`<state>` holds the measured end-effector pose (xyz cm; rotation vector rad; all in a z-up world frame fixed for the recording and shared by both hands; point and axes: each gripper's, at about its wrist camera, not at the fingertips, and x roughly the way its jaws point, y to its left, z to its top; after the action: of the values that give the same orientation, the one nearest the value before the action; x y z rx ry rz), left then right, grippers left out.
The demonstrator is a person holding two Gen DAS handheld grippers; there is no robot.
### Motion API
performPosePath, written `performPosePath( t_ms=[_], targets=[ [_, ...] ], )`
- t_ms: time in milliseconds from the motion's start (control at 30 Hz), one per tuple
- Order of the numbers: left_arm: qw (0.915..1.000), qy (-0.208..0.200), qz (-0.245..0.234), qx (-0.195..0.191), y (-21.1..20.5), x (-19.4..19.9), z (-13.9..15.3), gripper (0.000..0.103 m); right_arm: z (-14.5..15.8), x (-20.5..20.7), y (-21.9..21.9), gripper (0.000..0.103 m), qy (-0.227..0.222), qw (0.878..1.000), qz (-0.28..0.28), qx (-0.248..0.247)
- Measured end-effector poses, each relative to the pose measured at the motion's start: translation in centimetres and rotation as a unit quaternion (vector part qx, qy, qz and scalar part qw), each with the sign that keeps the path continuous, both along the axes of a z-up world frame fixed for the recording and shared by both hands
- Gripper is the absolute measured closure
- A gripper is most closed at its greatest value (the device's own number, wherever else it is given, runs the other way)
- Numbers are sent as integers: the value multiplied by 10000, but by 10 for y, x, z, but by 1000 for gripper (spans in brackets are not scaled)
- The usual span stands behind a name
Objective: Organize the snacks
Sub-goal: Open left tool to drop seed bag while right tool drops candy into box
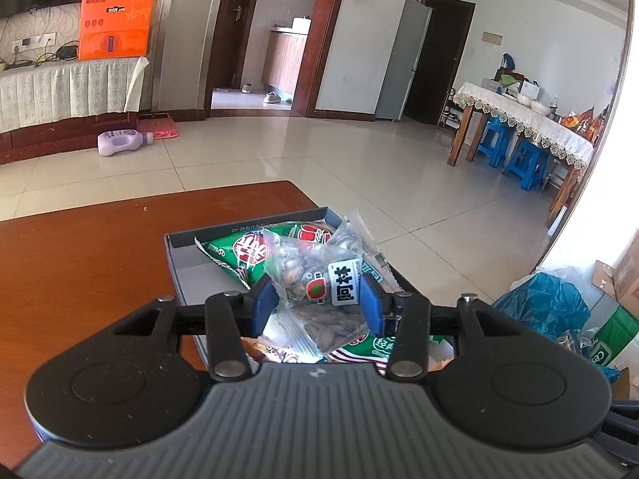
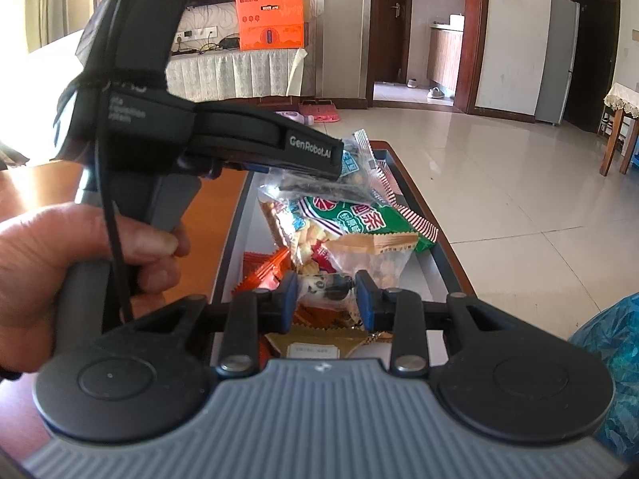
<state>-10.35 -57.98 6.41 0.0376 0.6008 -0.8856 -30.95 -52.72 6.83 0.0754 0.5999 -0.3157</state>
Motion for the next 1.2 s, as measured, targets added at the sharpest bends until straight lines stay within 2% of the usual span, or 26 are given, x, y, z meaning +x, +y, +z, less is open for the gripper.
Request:
performPosePath(
  t_ms=[233, 400, 700, 1200],
  targets=[
    [9998, -114, -25, 134, 1, -5, 3, 47, 1, 3, 0, 69, 14, 10000, 1, 18],
    [9996, -185, -5, 209, 2, -9, 3, 39, 0, 5, -2, 69, 42, 10000, -1, 37],
    [9996, -229, -56, 181, 4, -13, 6, 34, -7, 15, -8, 69, 99, 9999, -33, 46],
    [9997, -154, -87, 161, 6, -17, 4, 31, -10, 22, -14, 69, 124, 9999, -111, 36]
  ],
)
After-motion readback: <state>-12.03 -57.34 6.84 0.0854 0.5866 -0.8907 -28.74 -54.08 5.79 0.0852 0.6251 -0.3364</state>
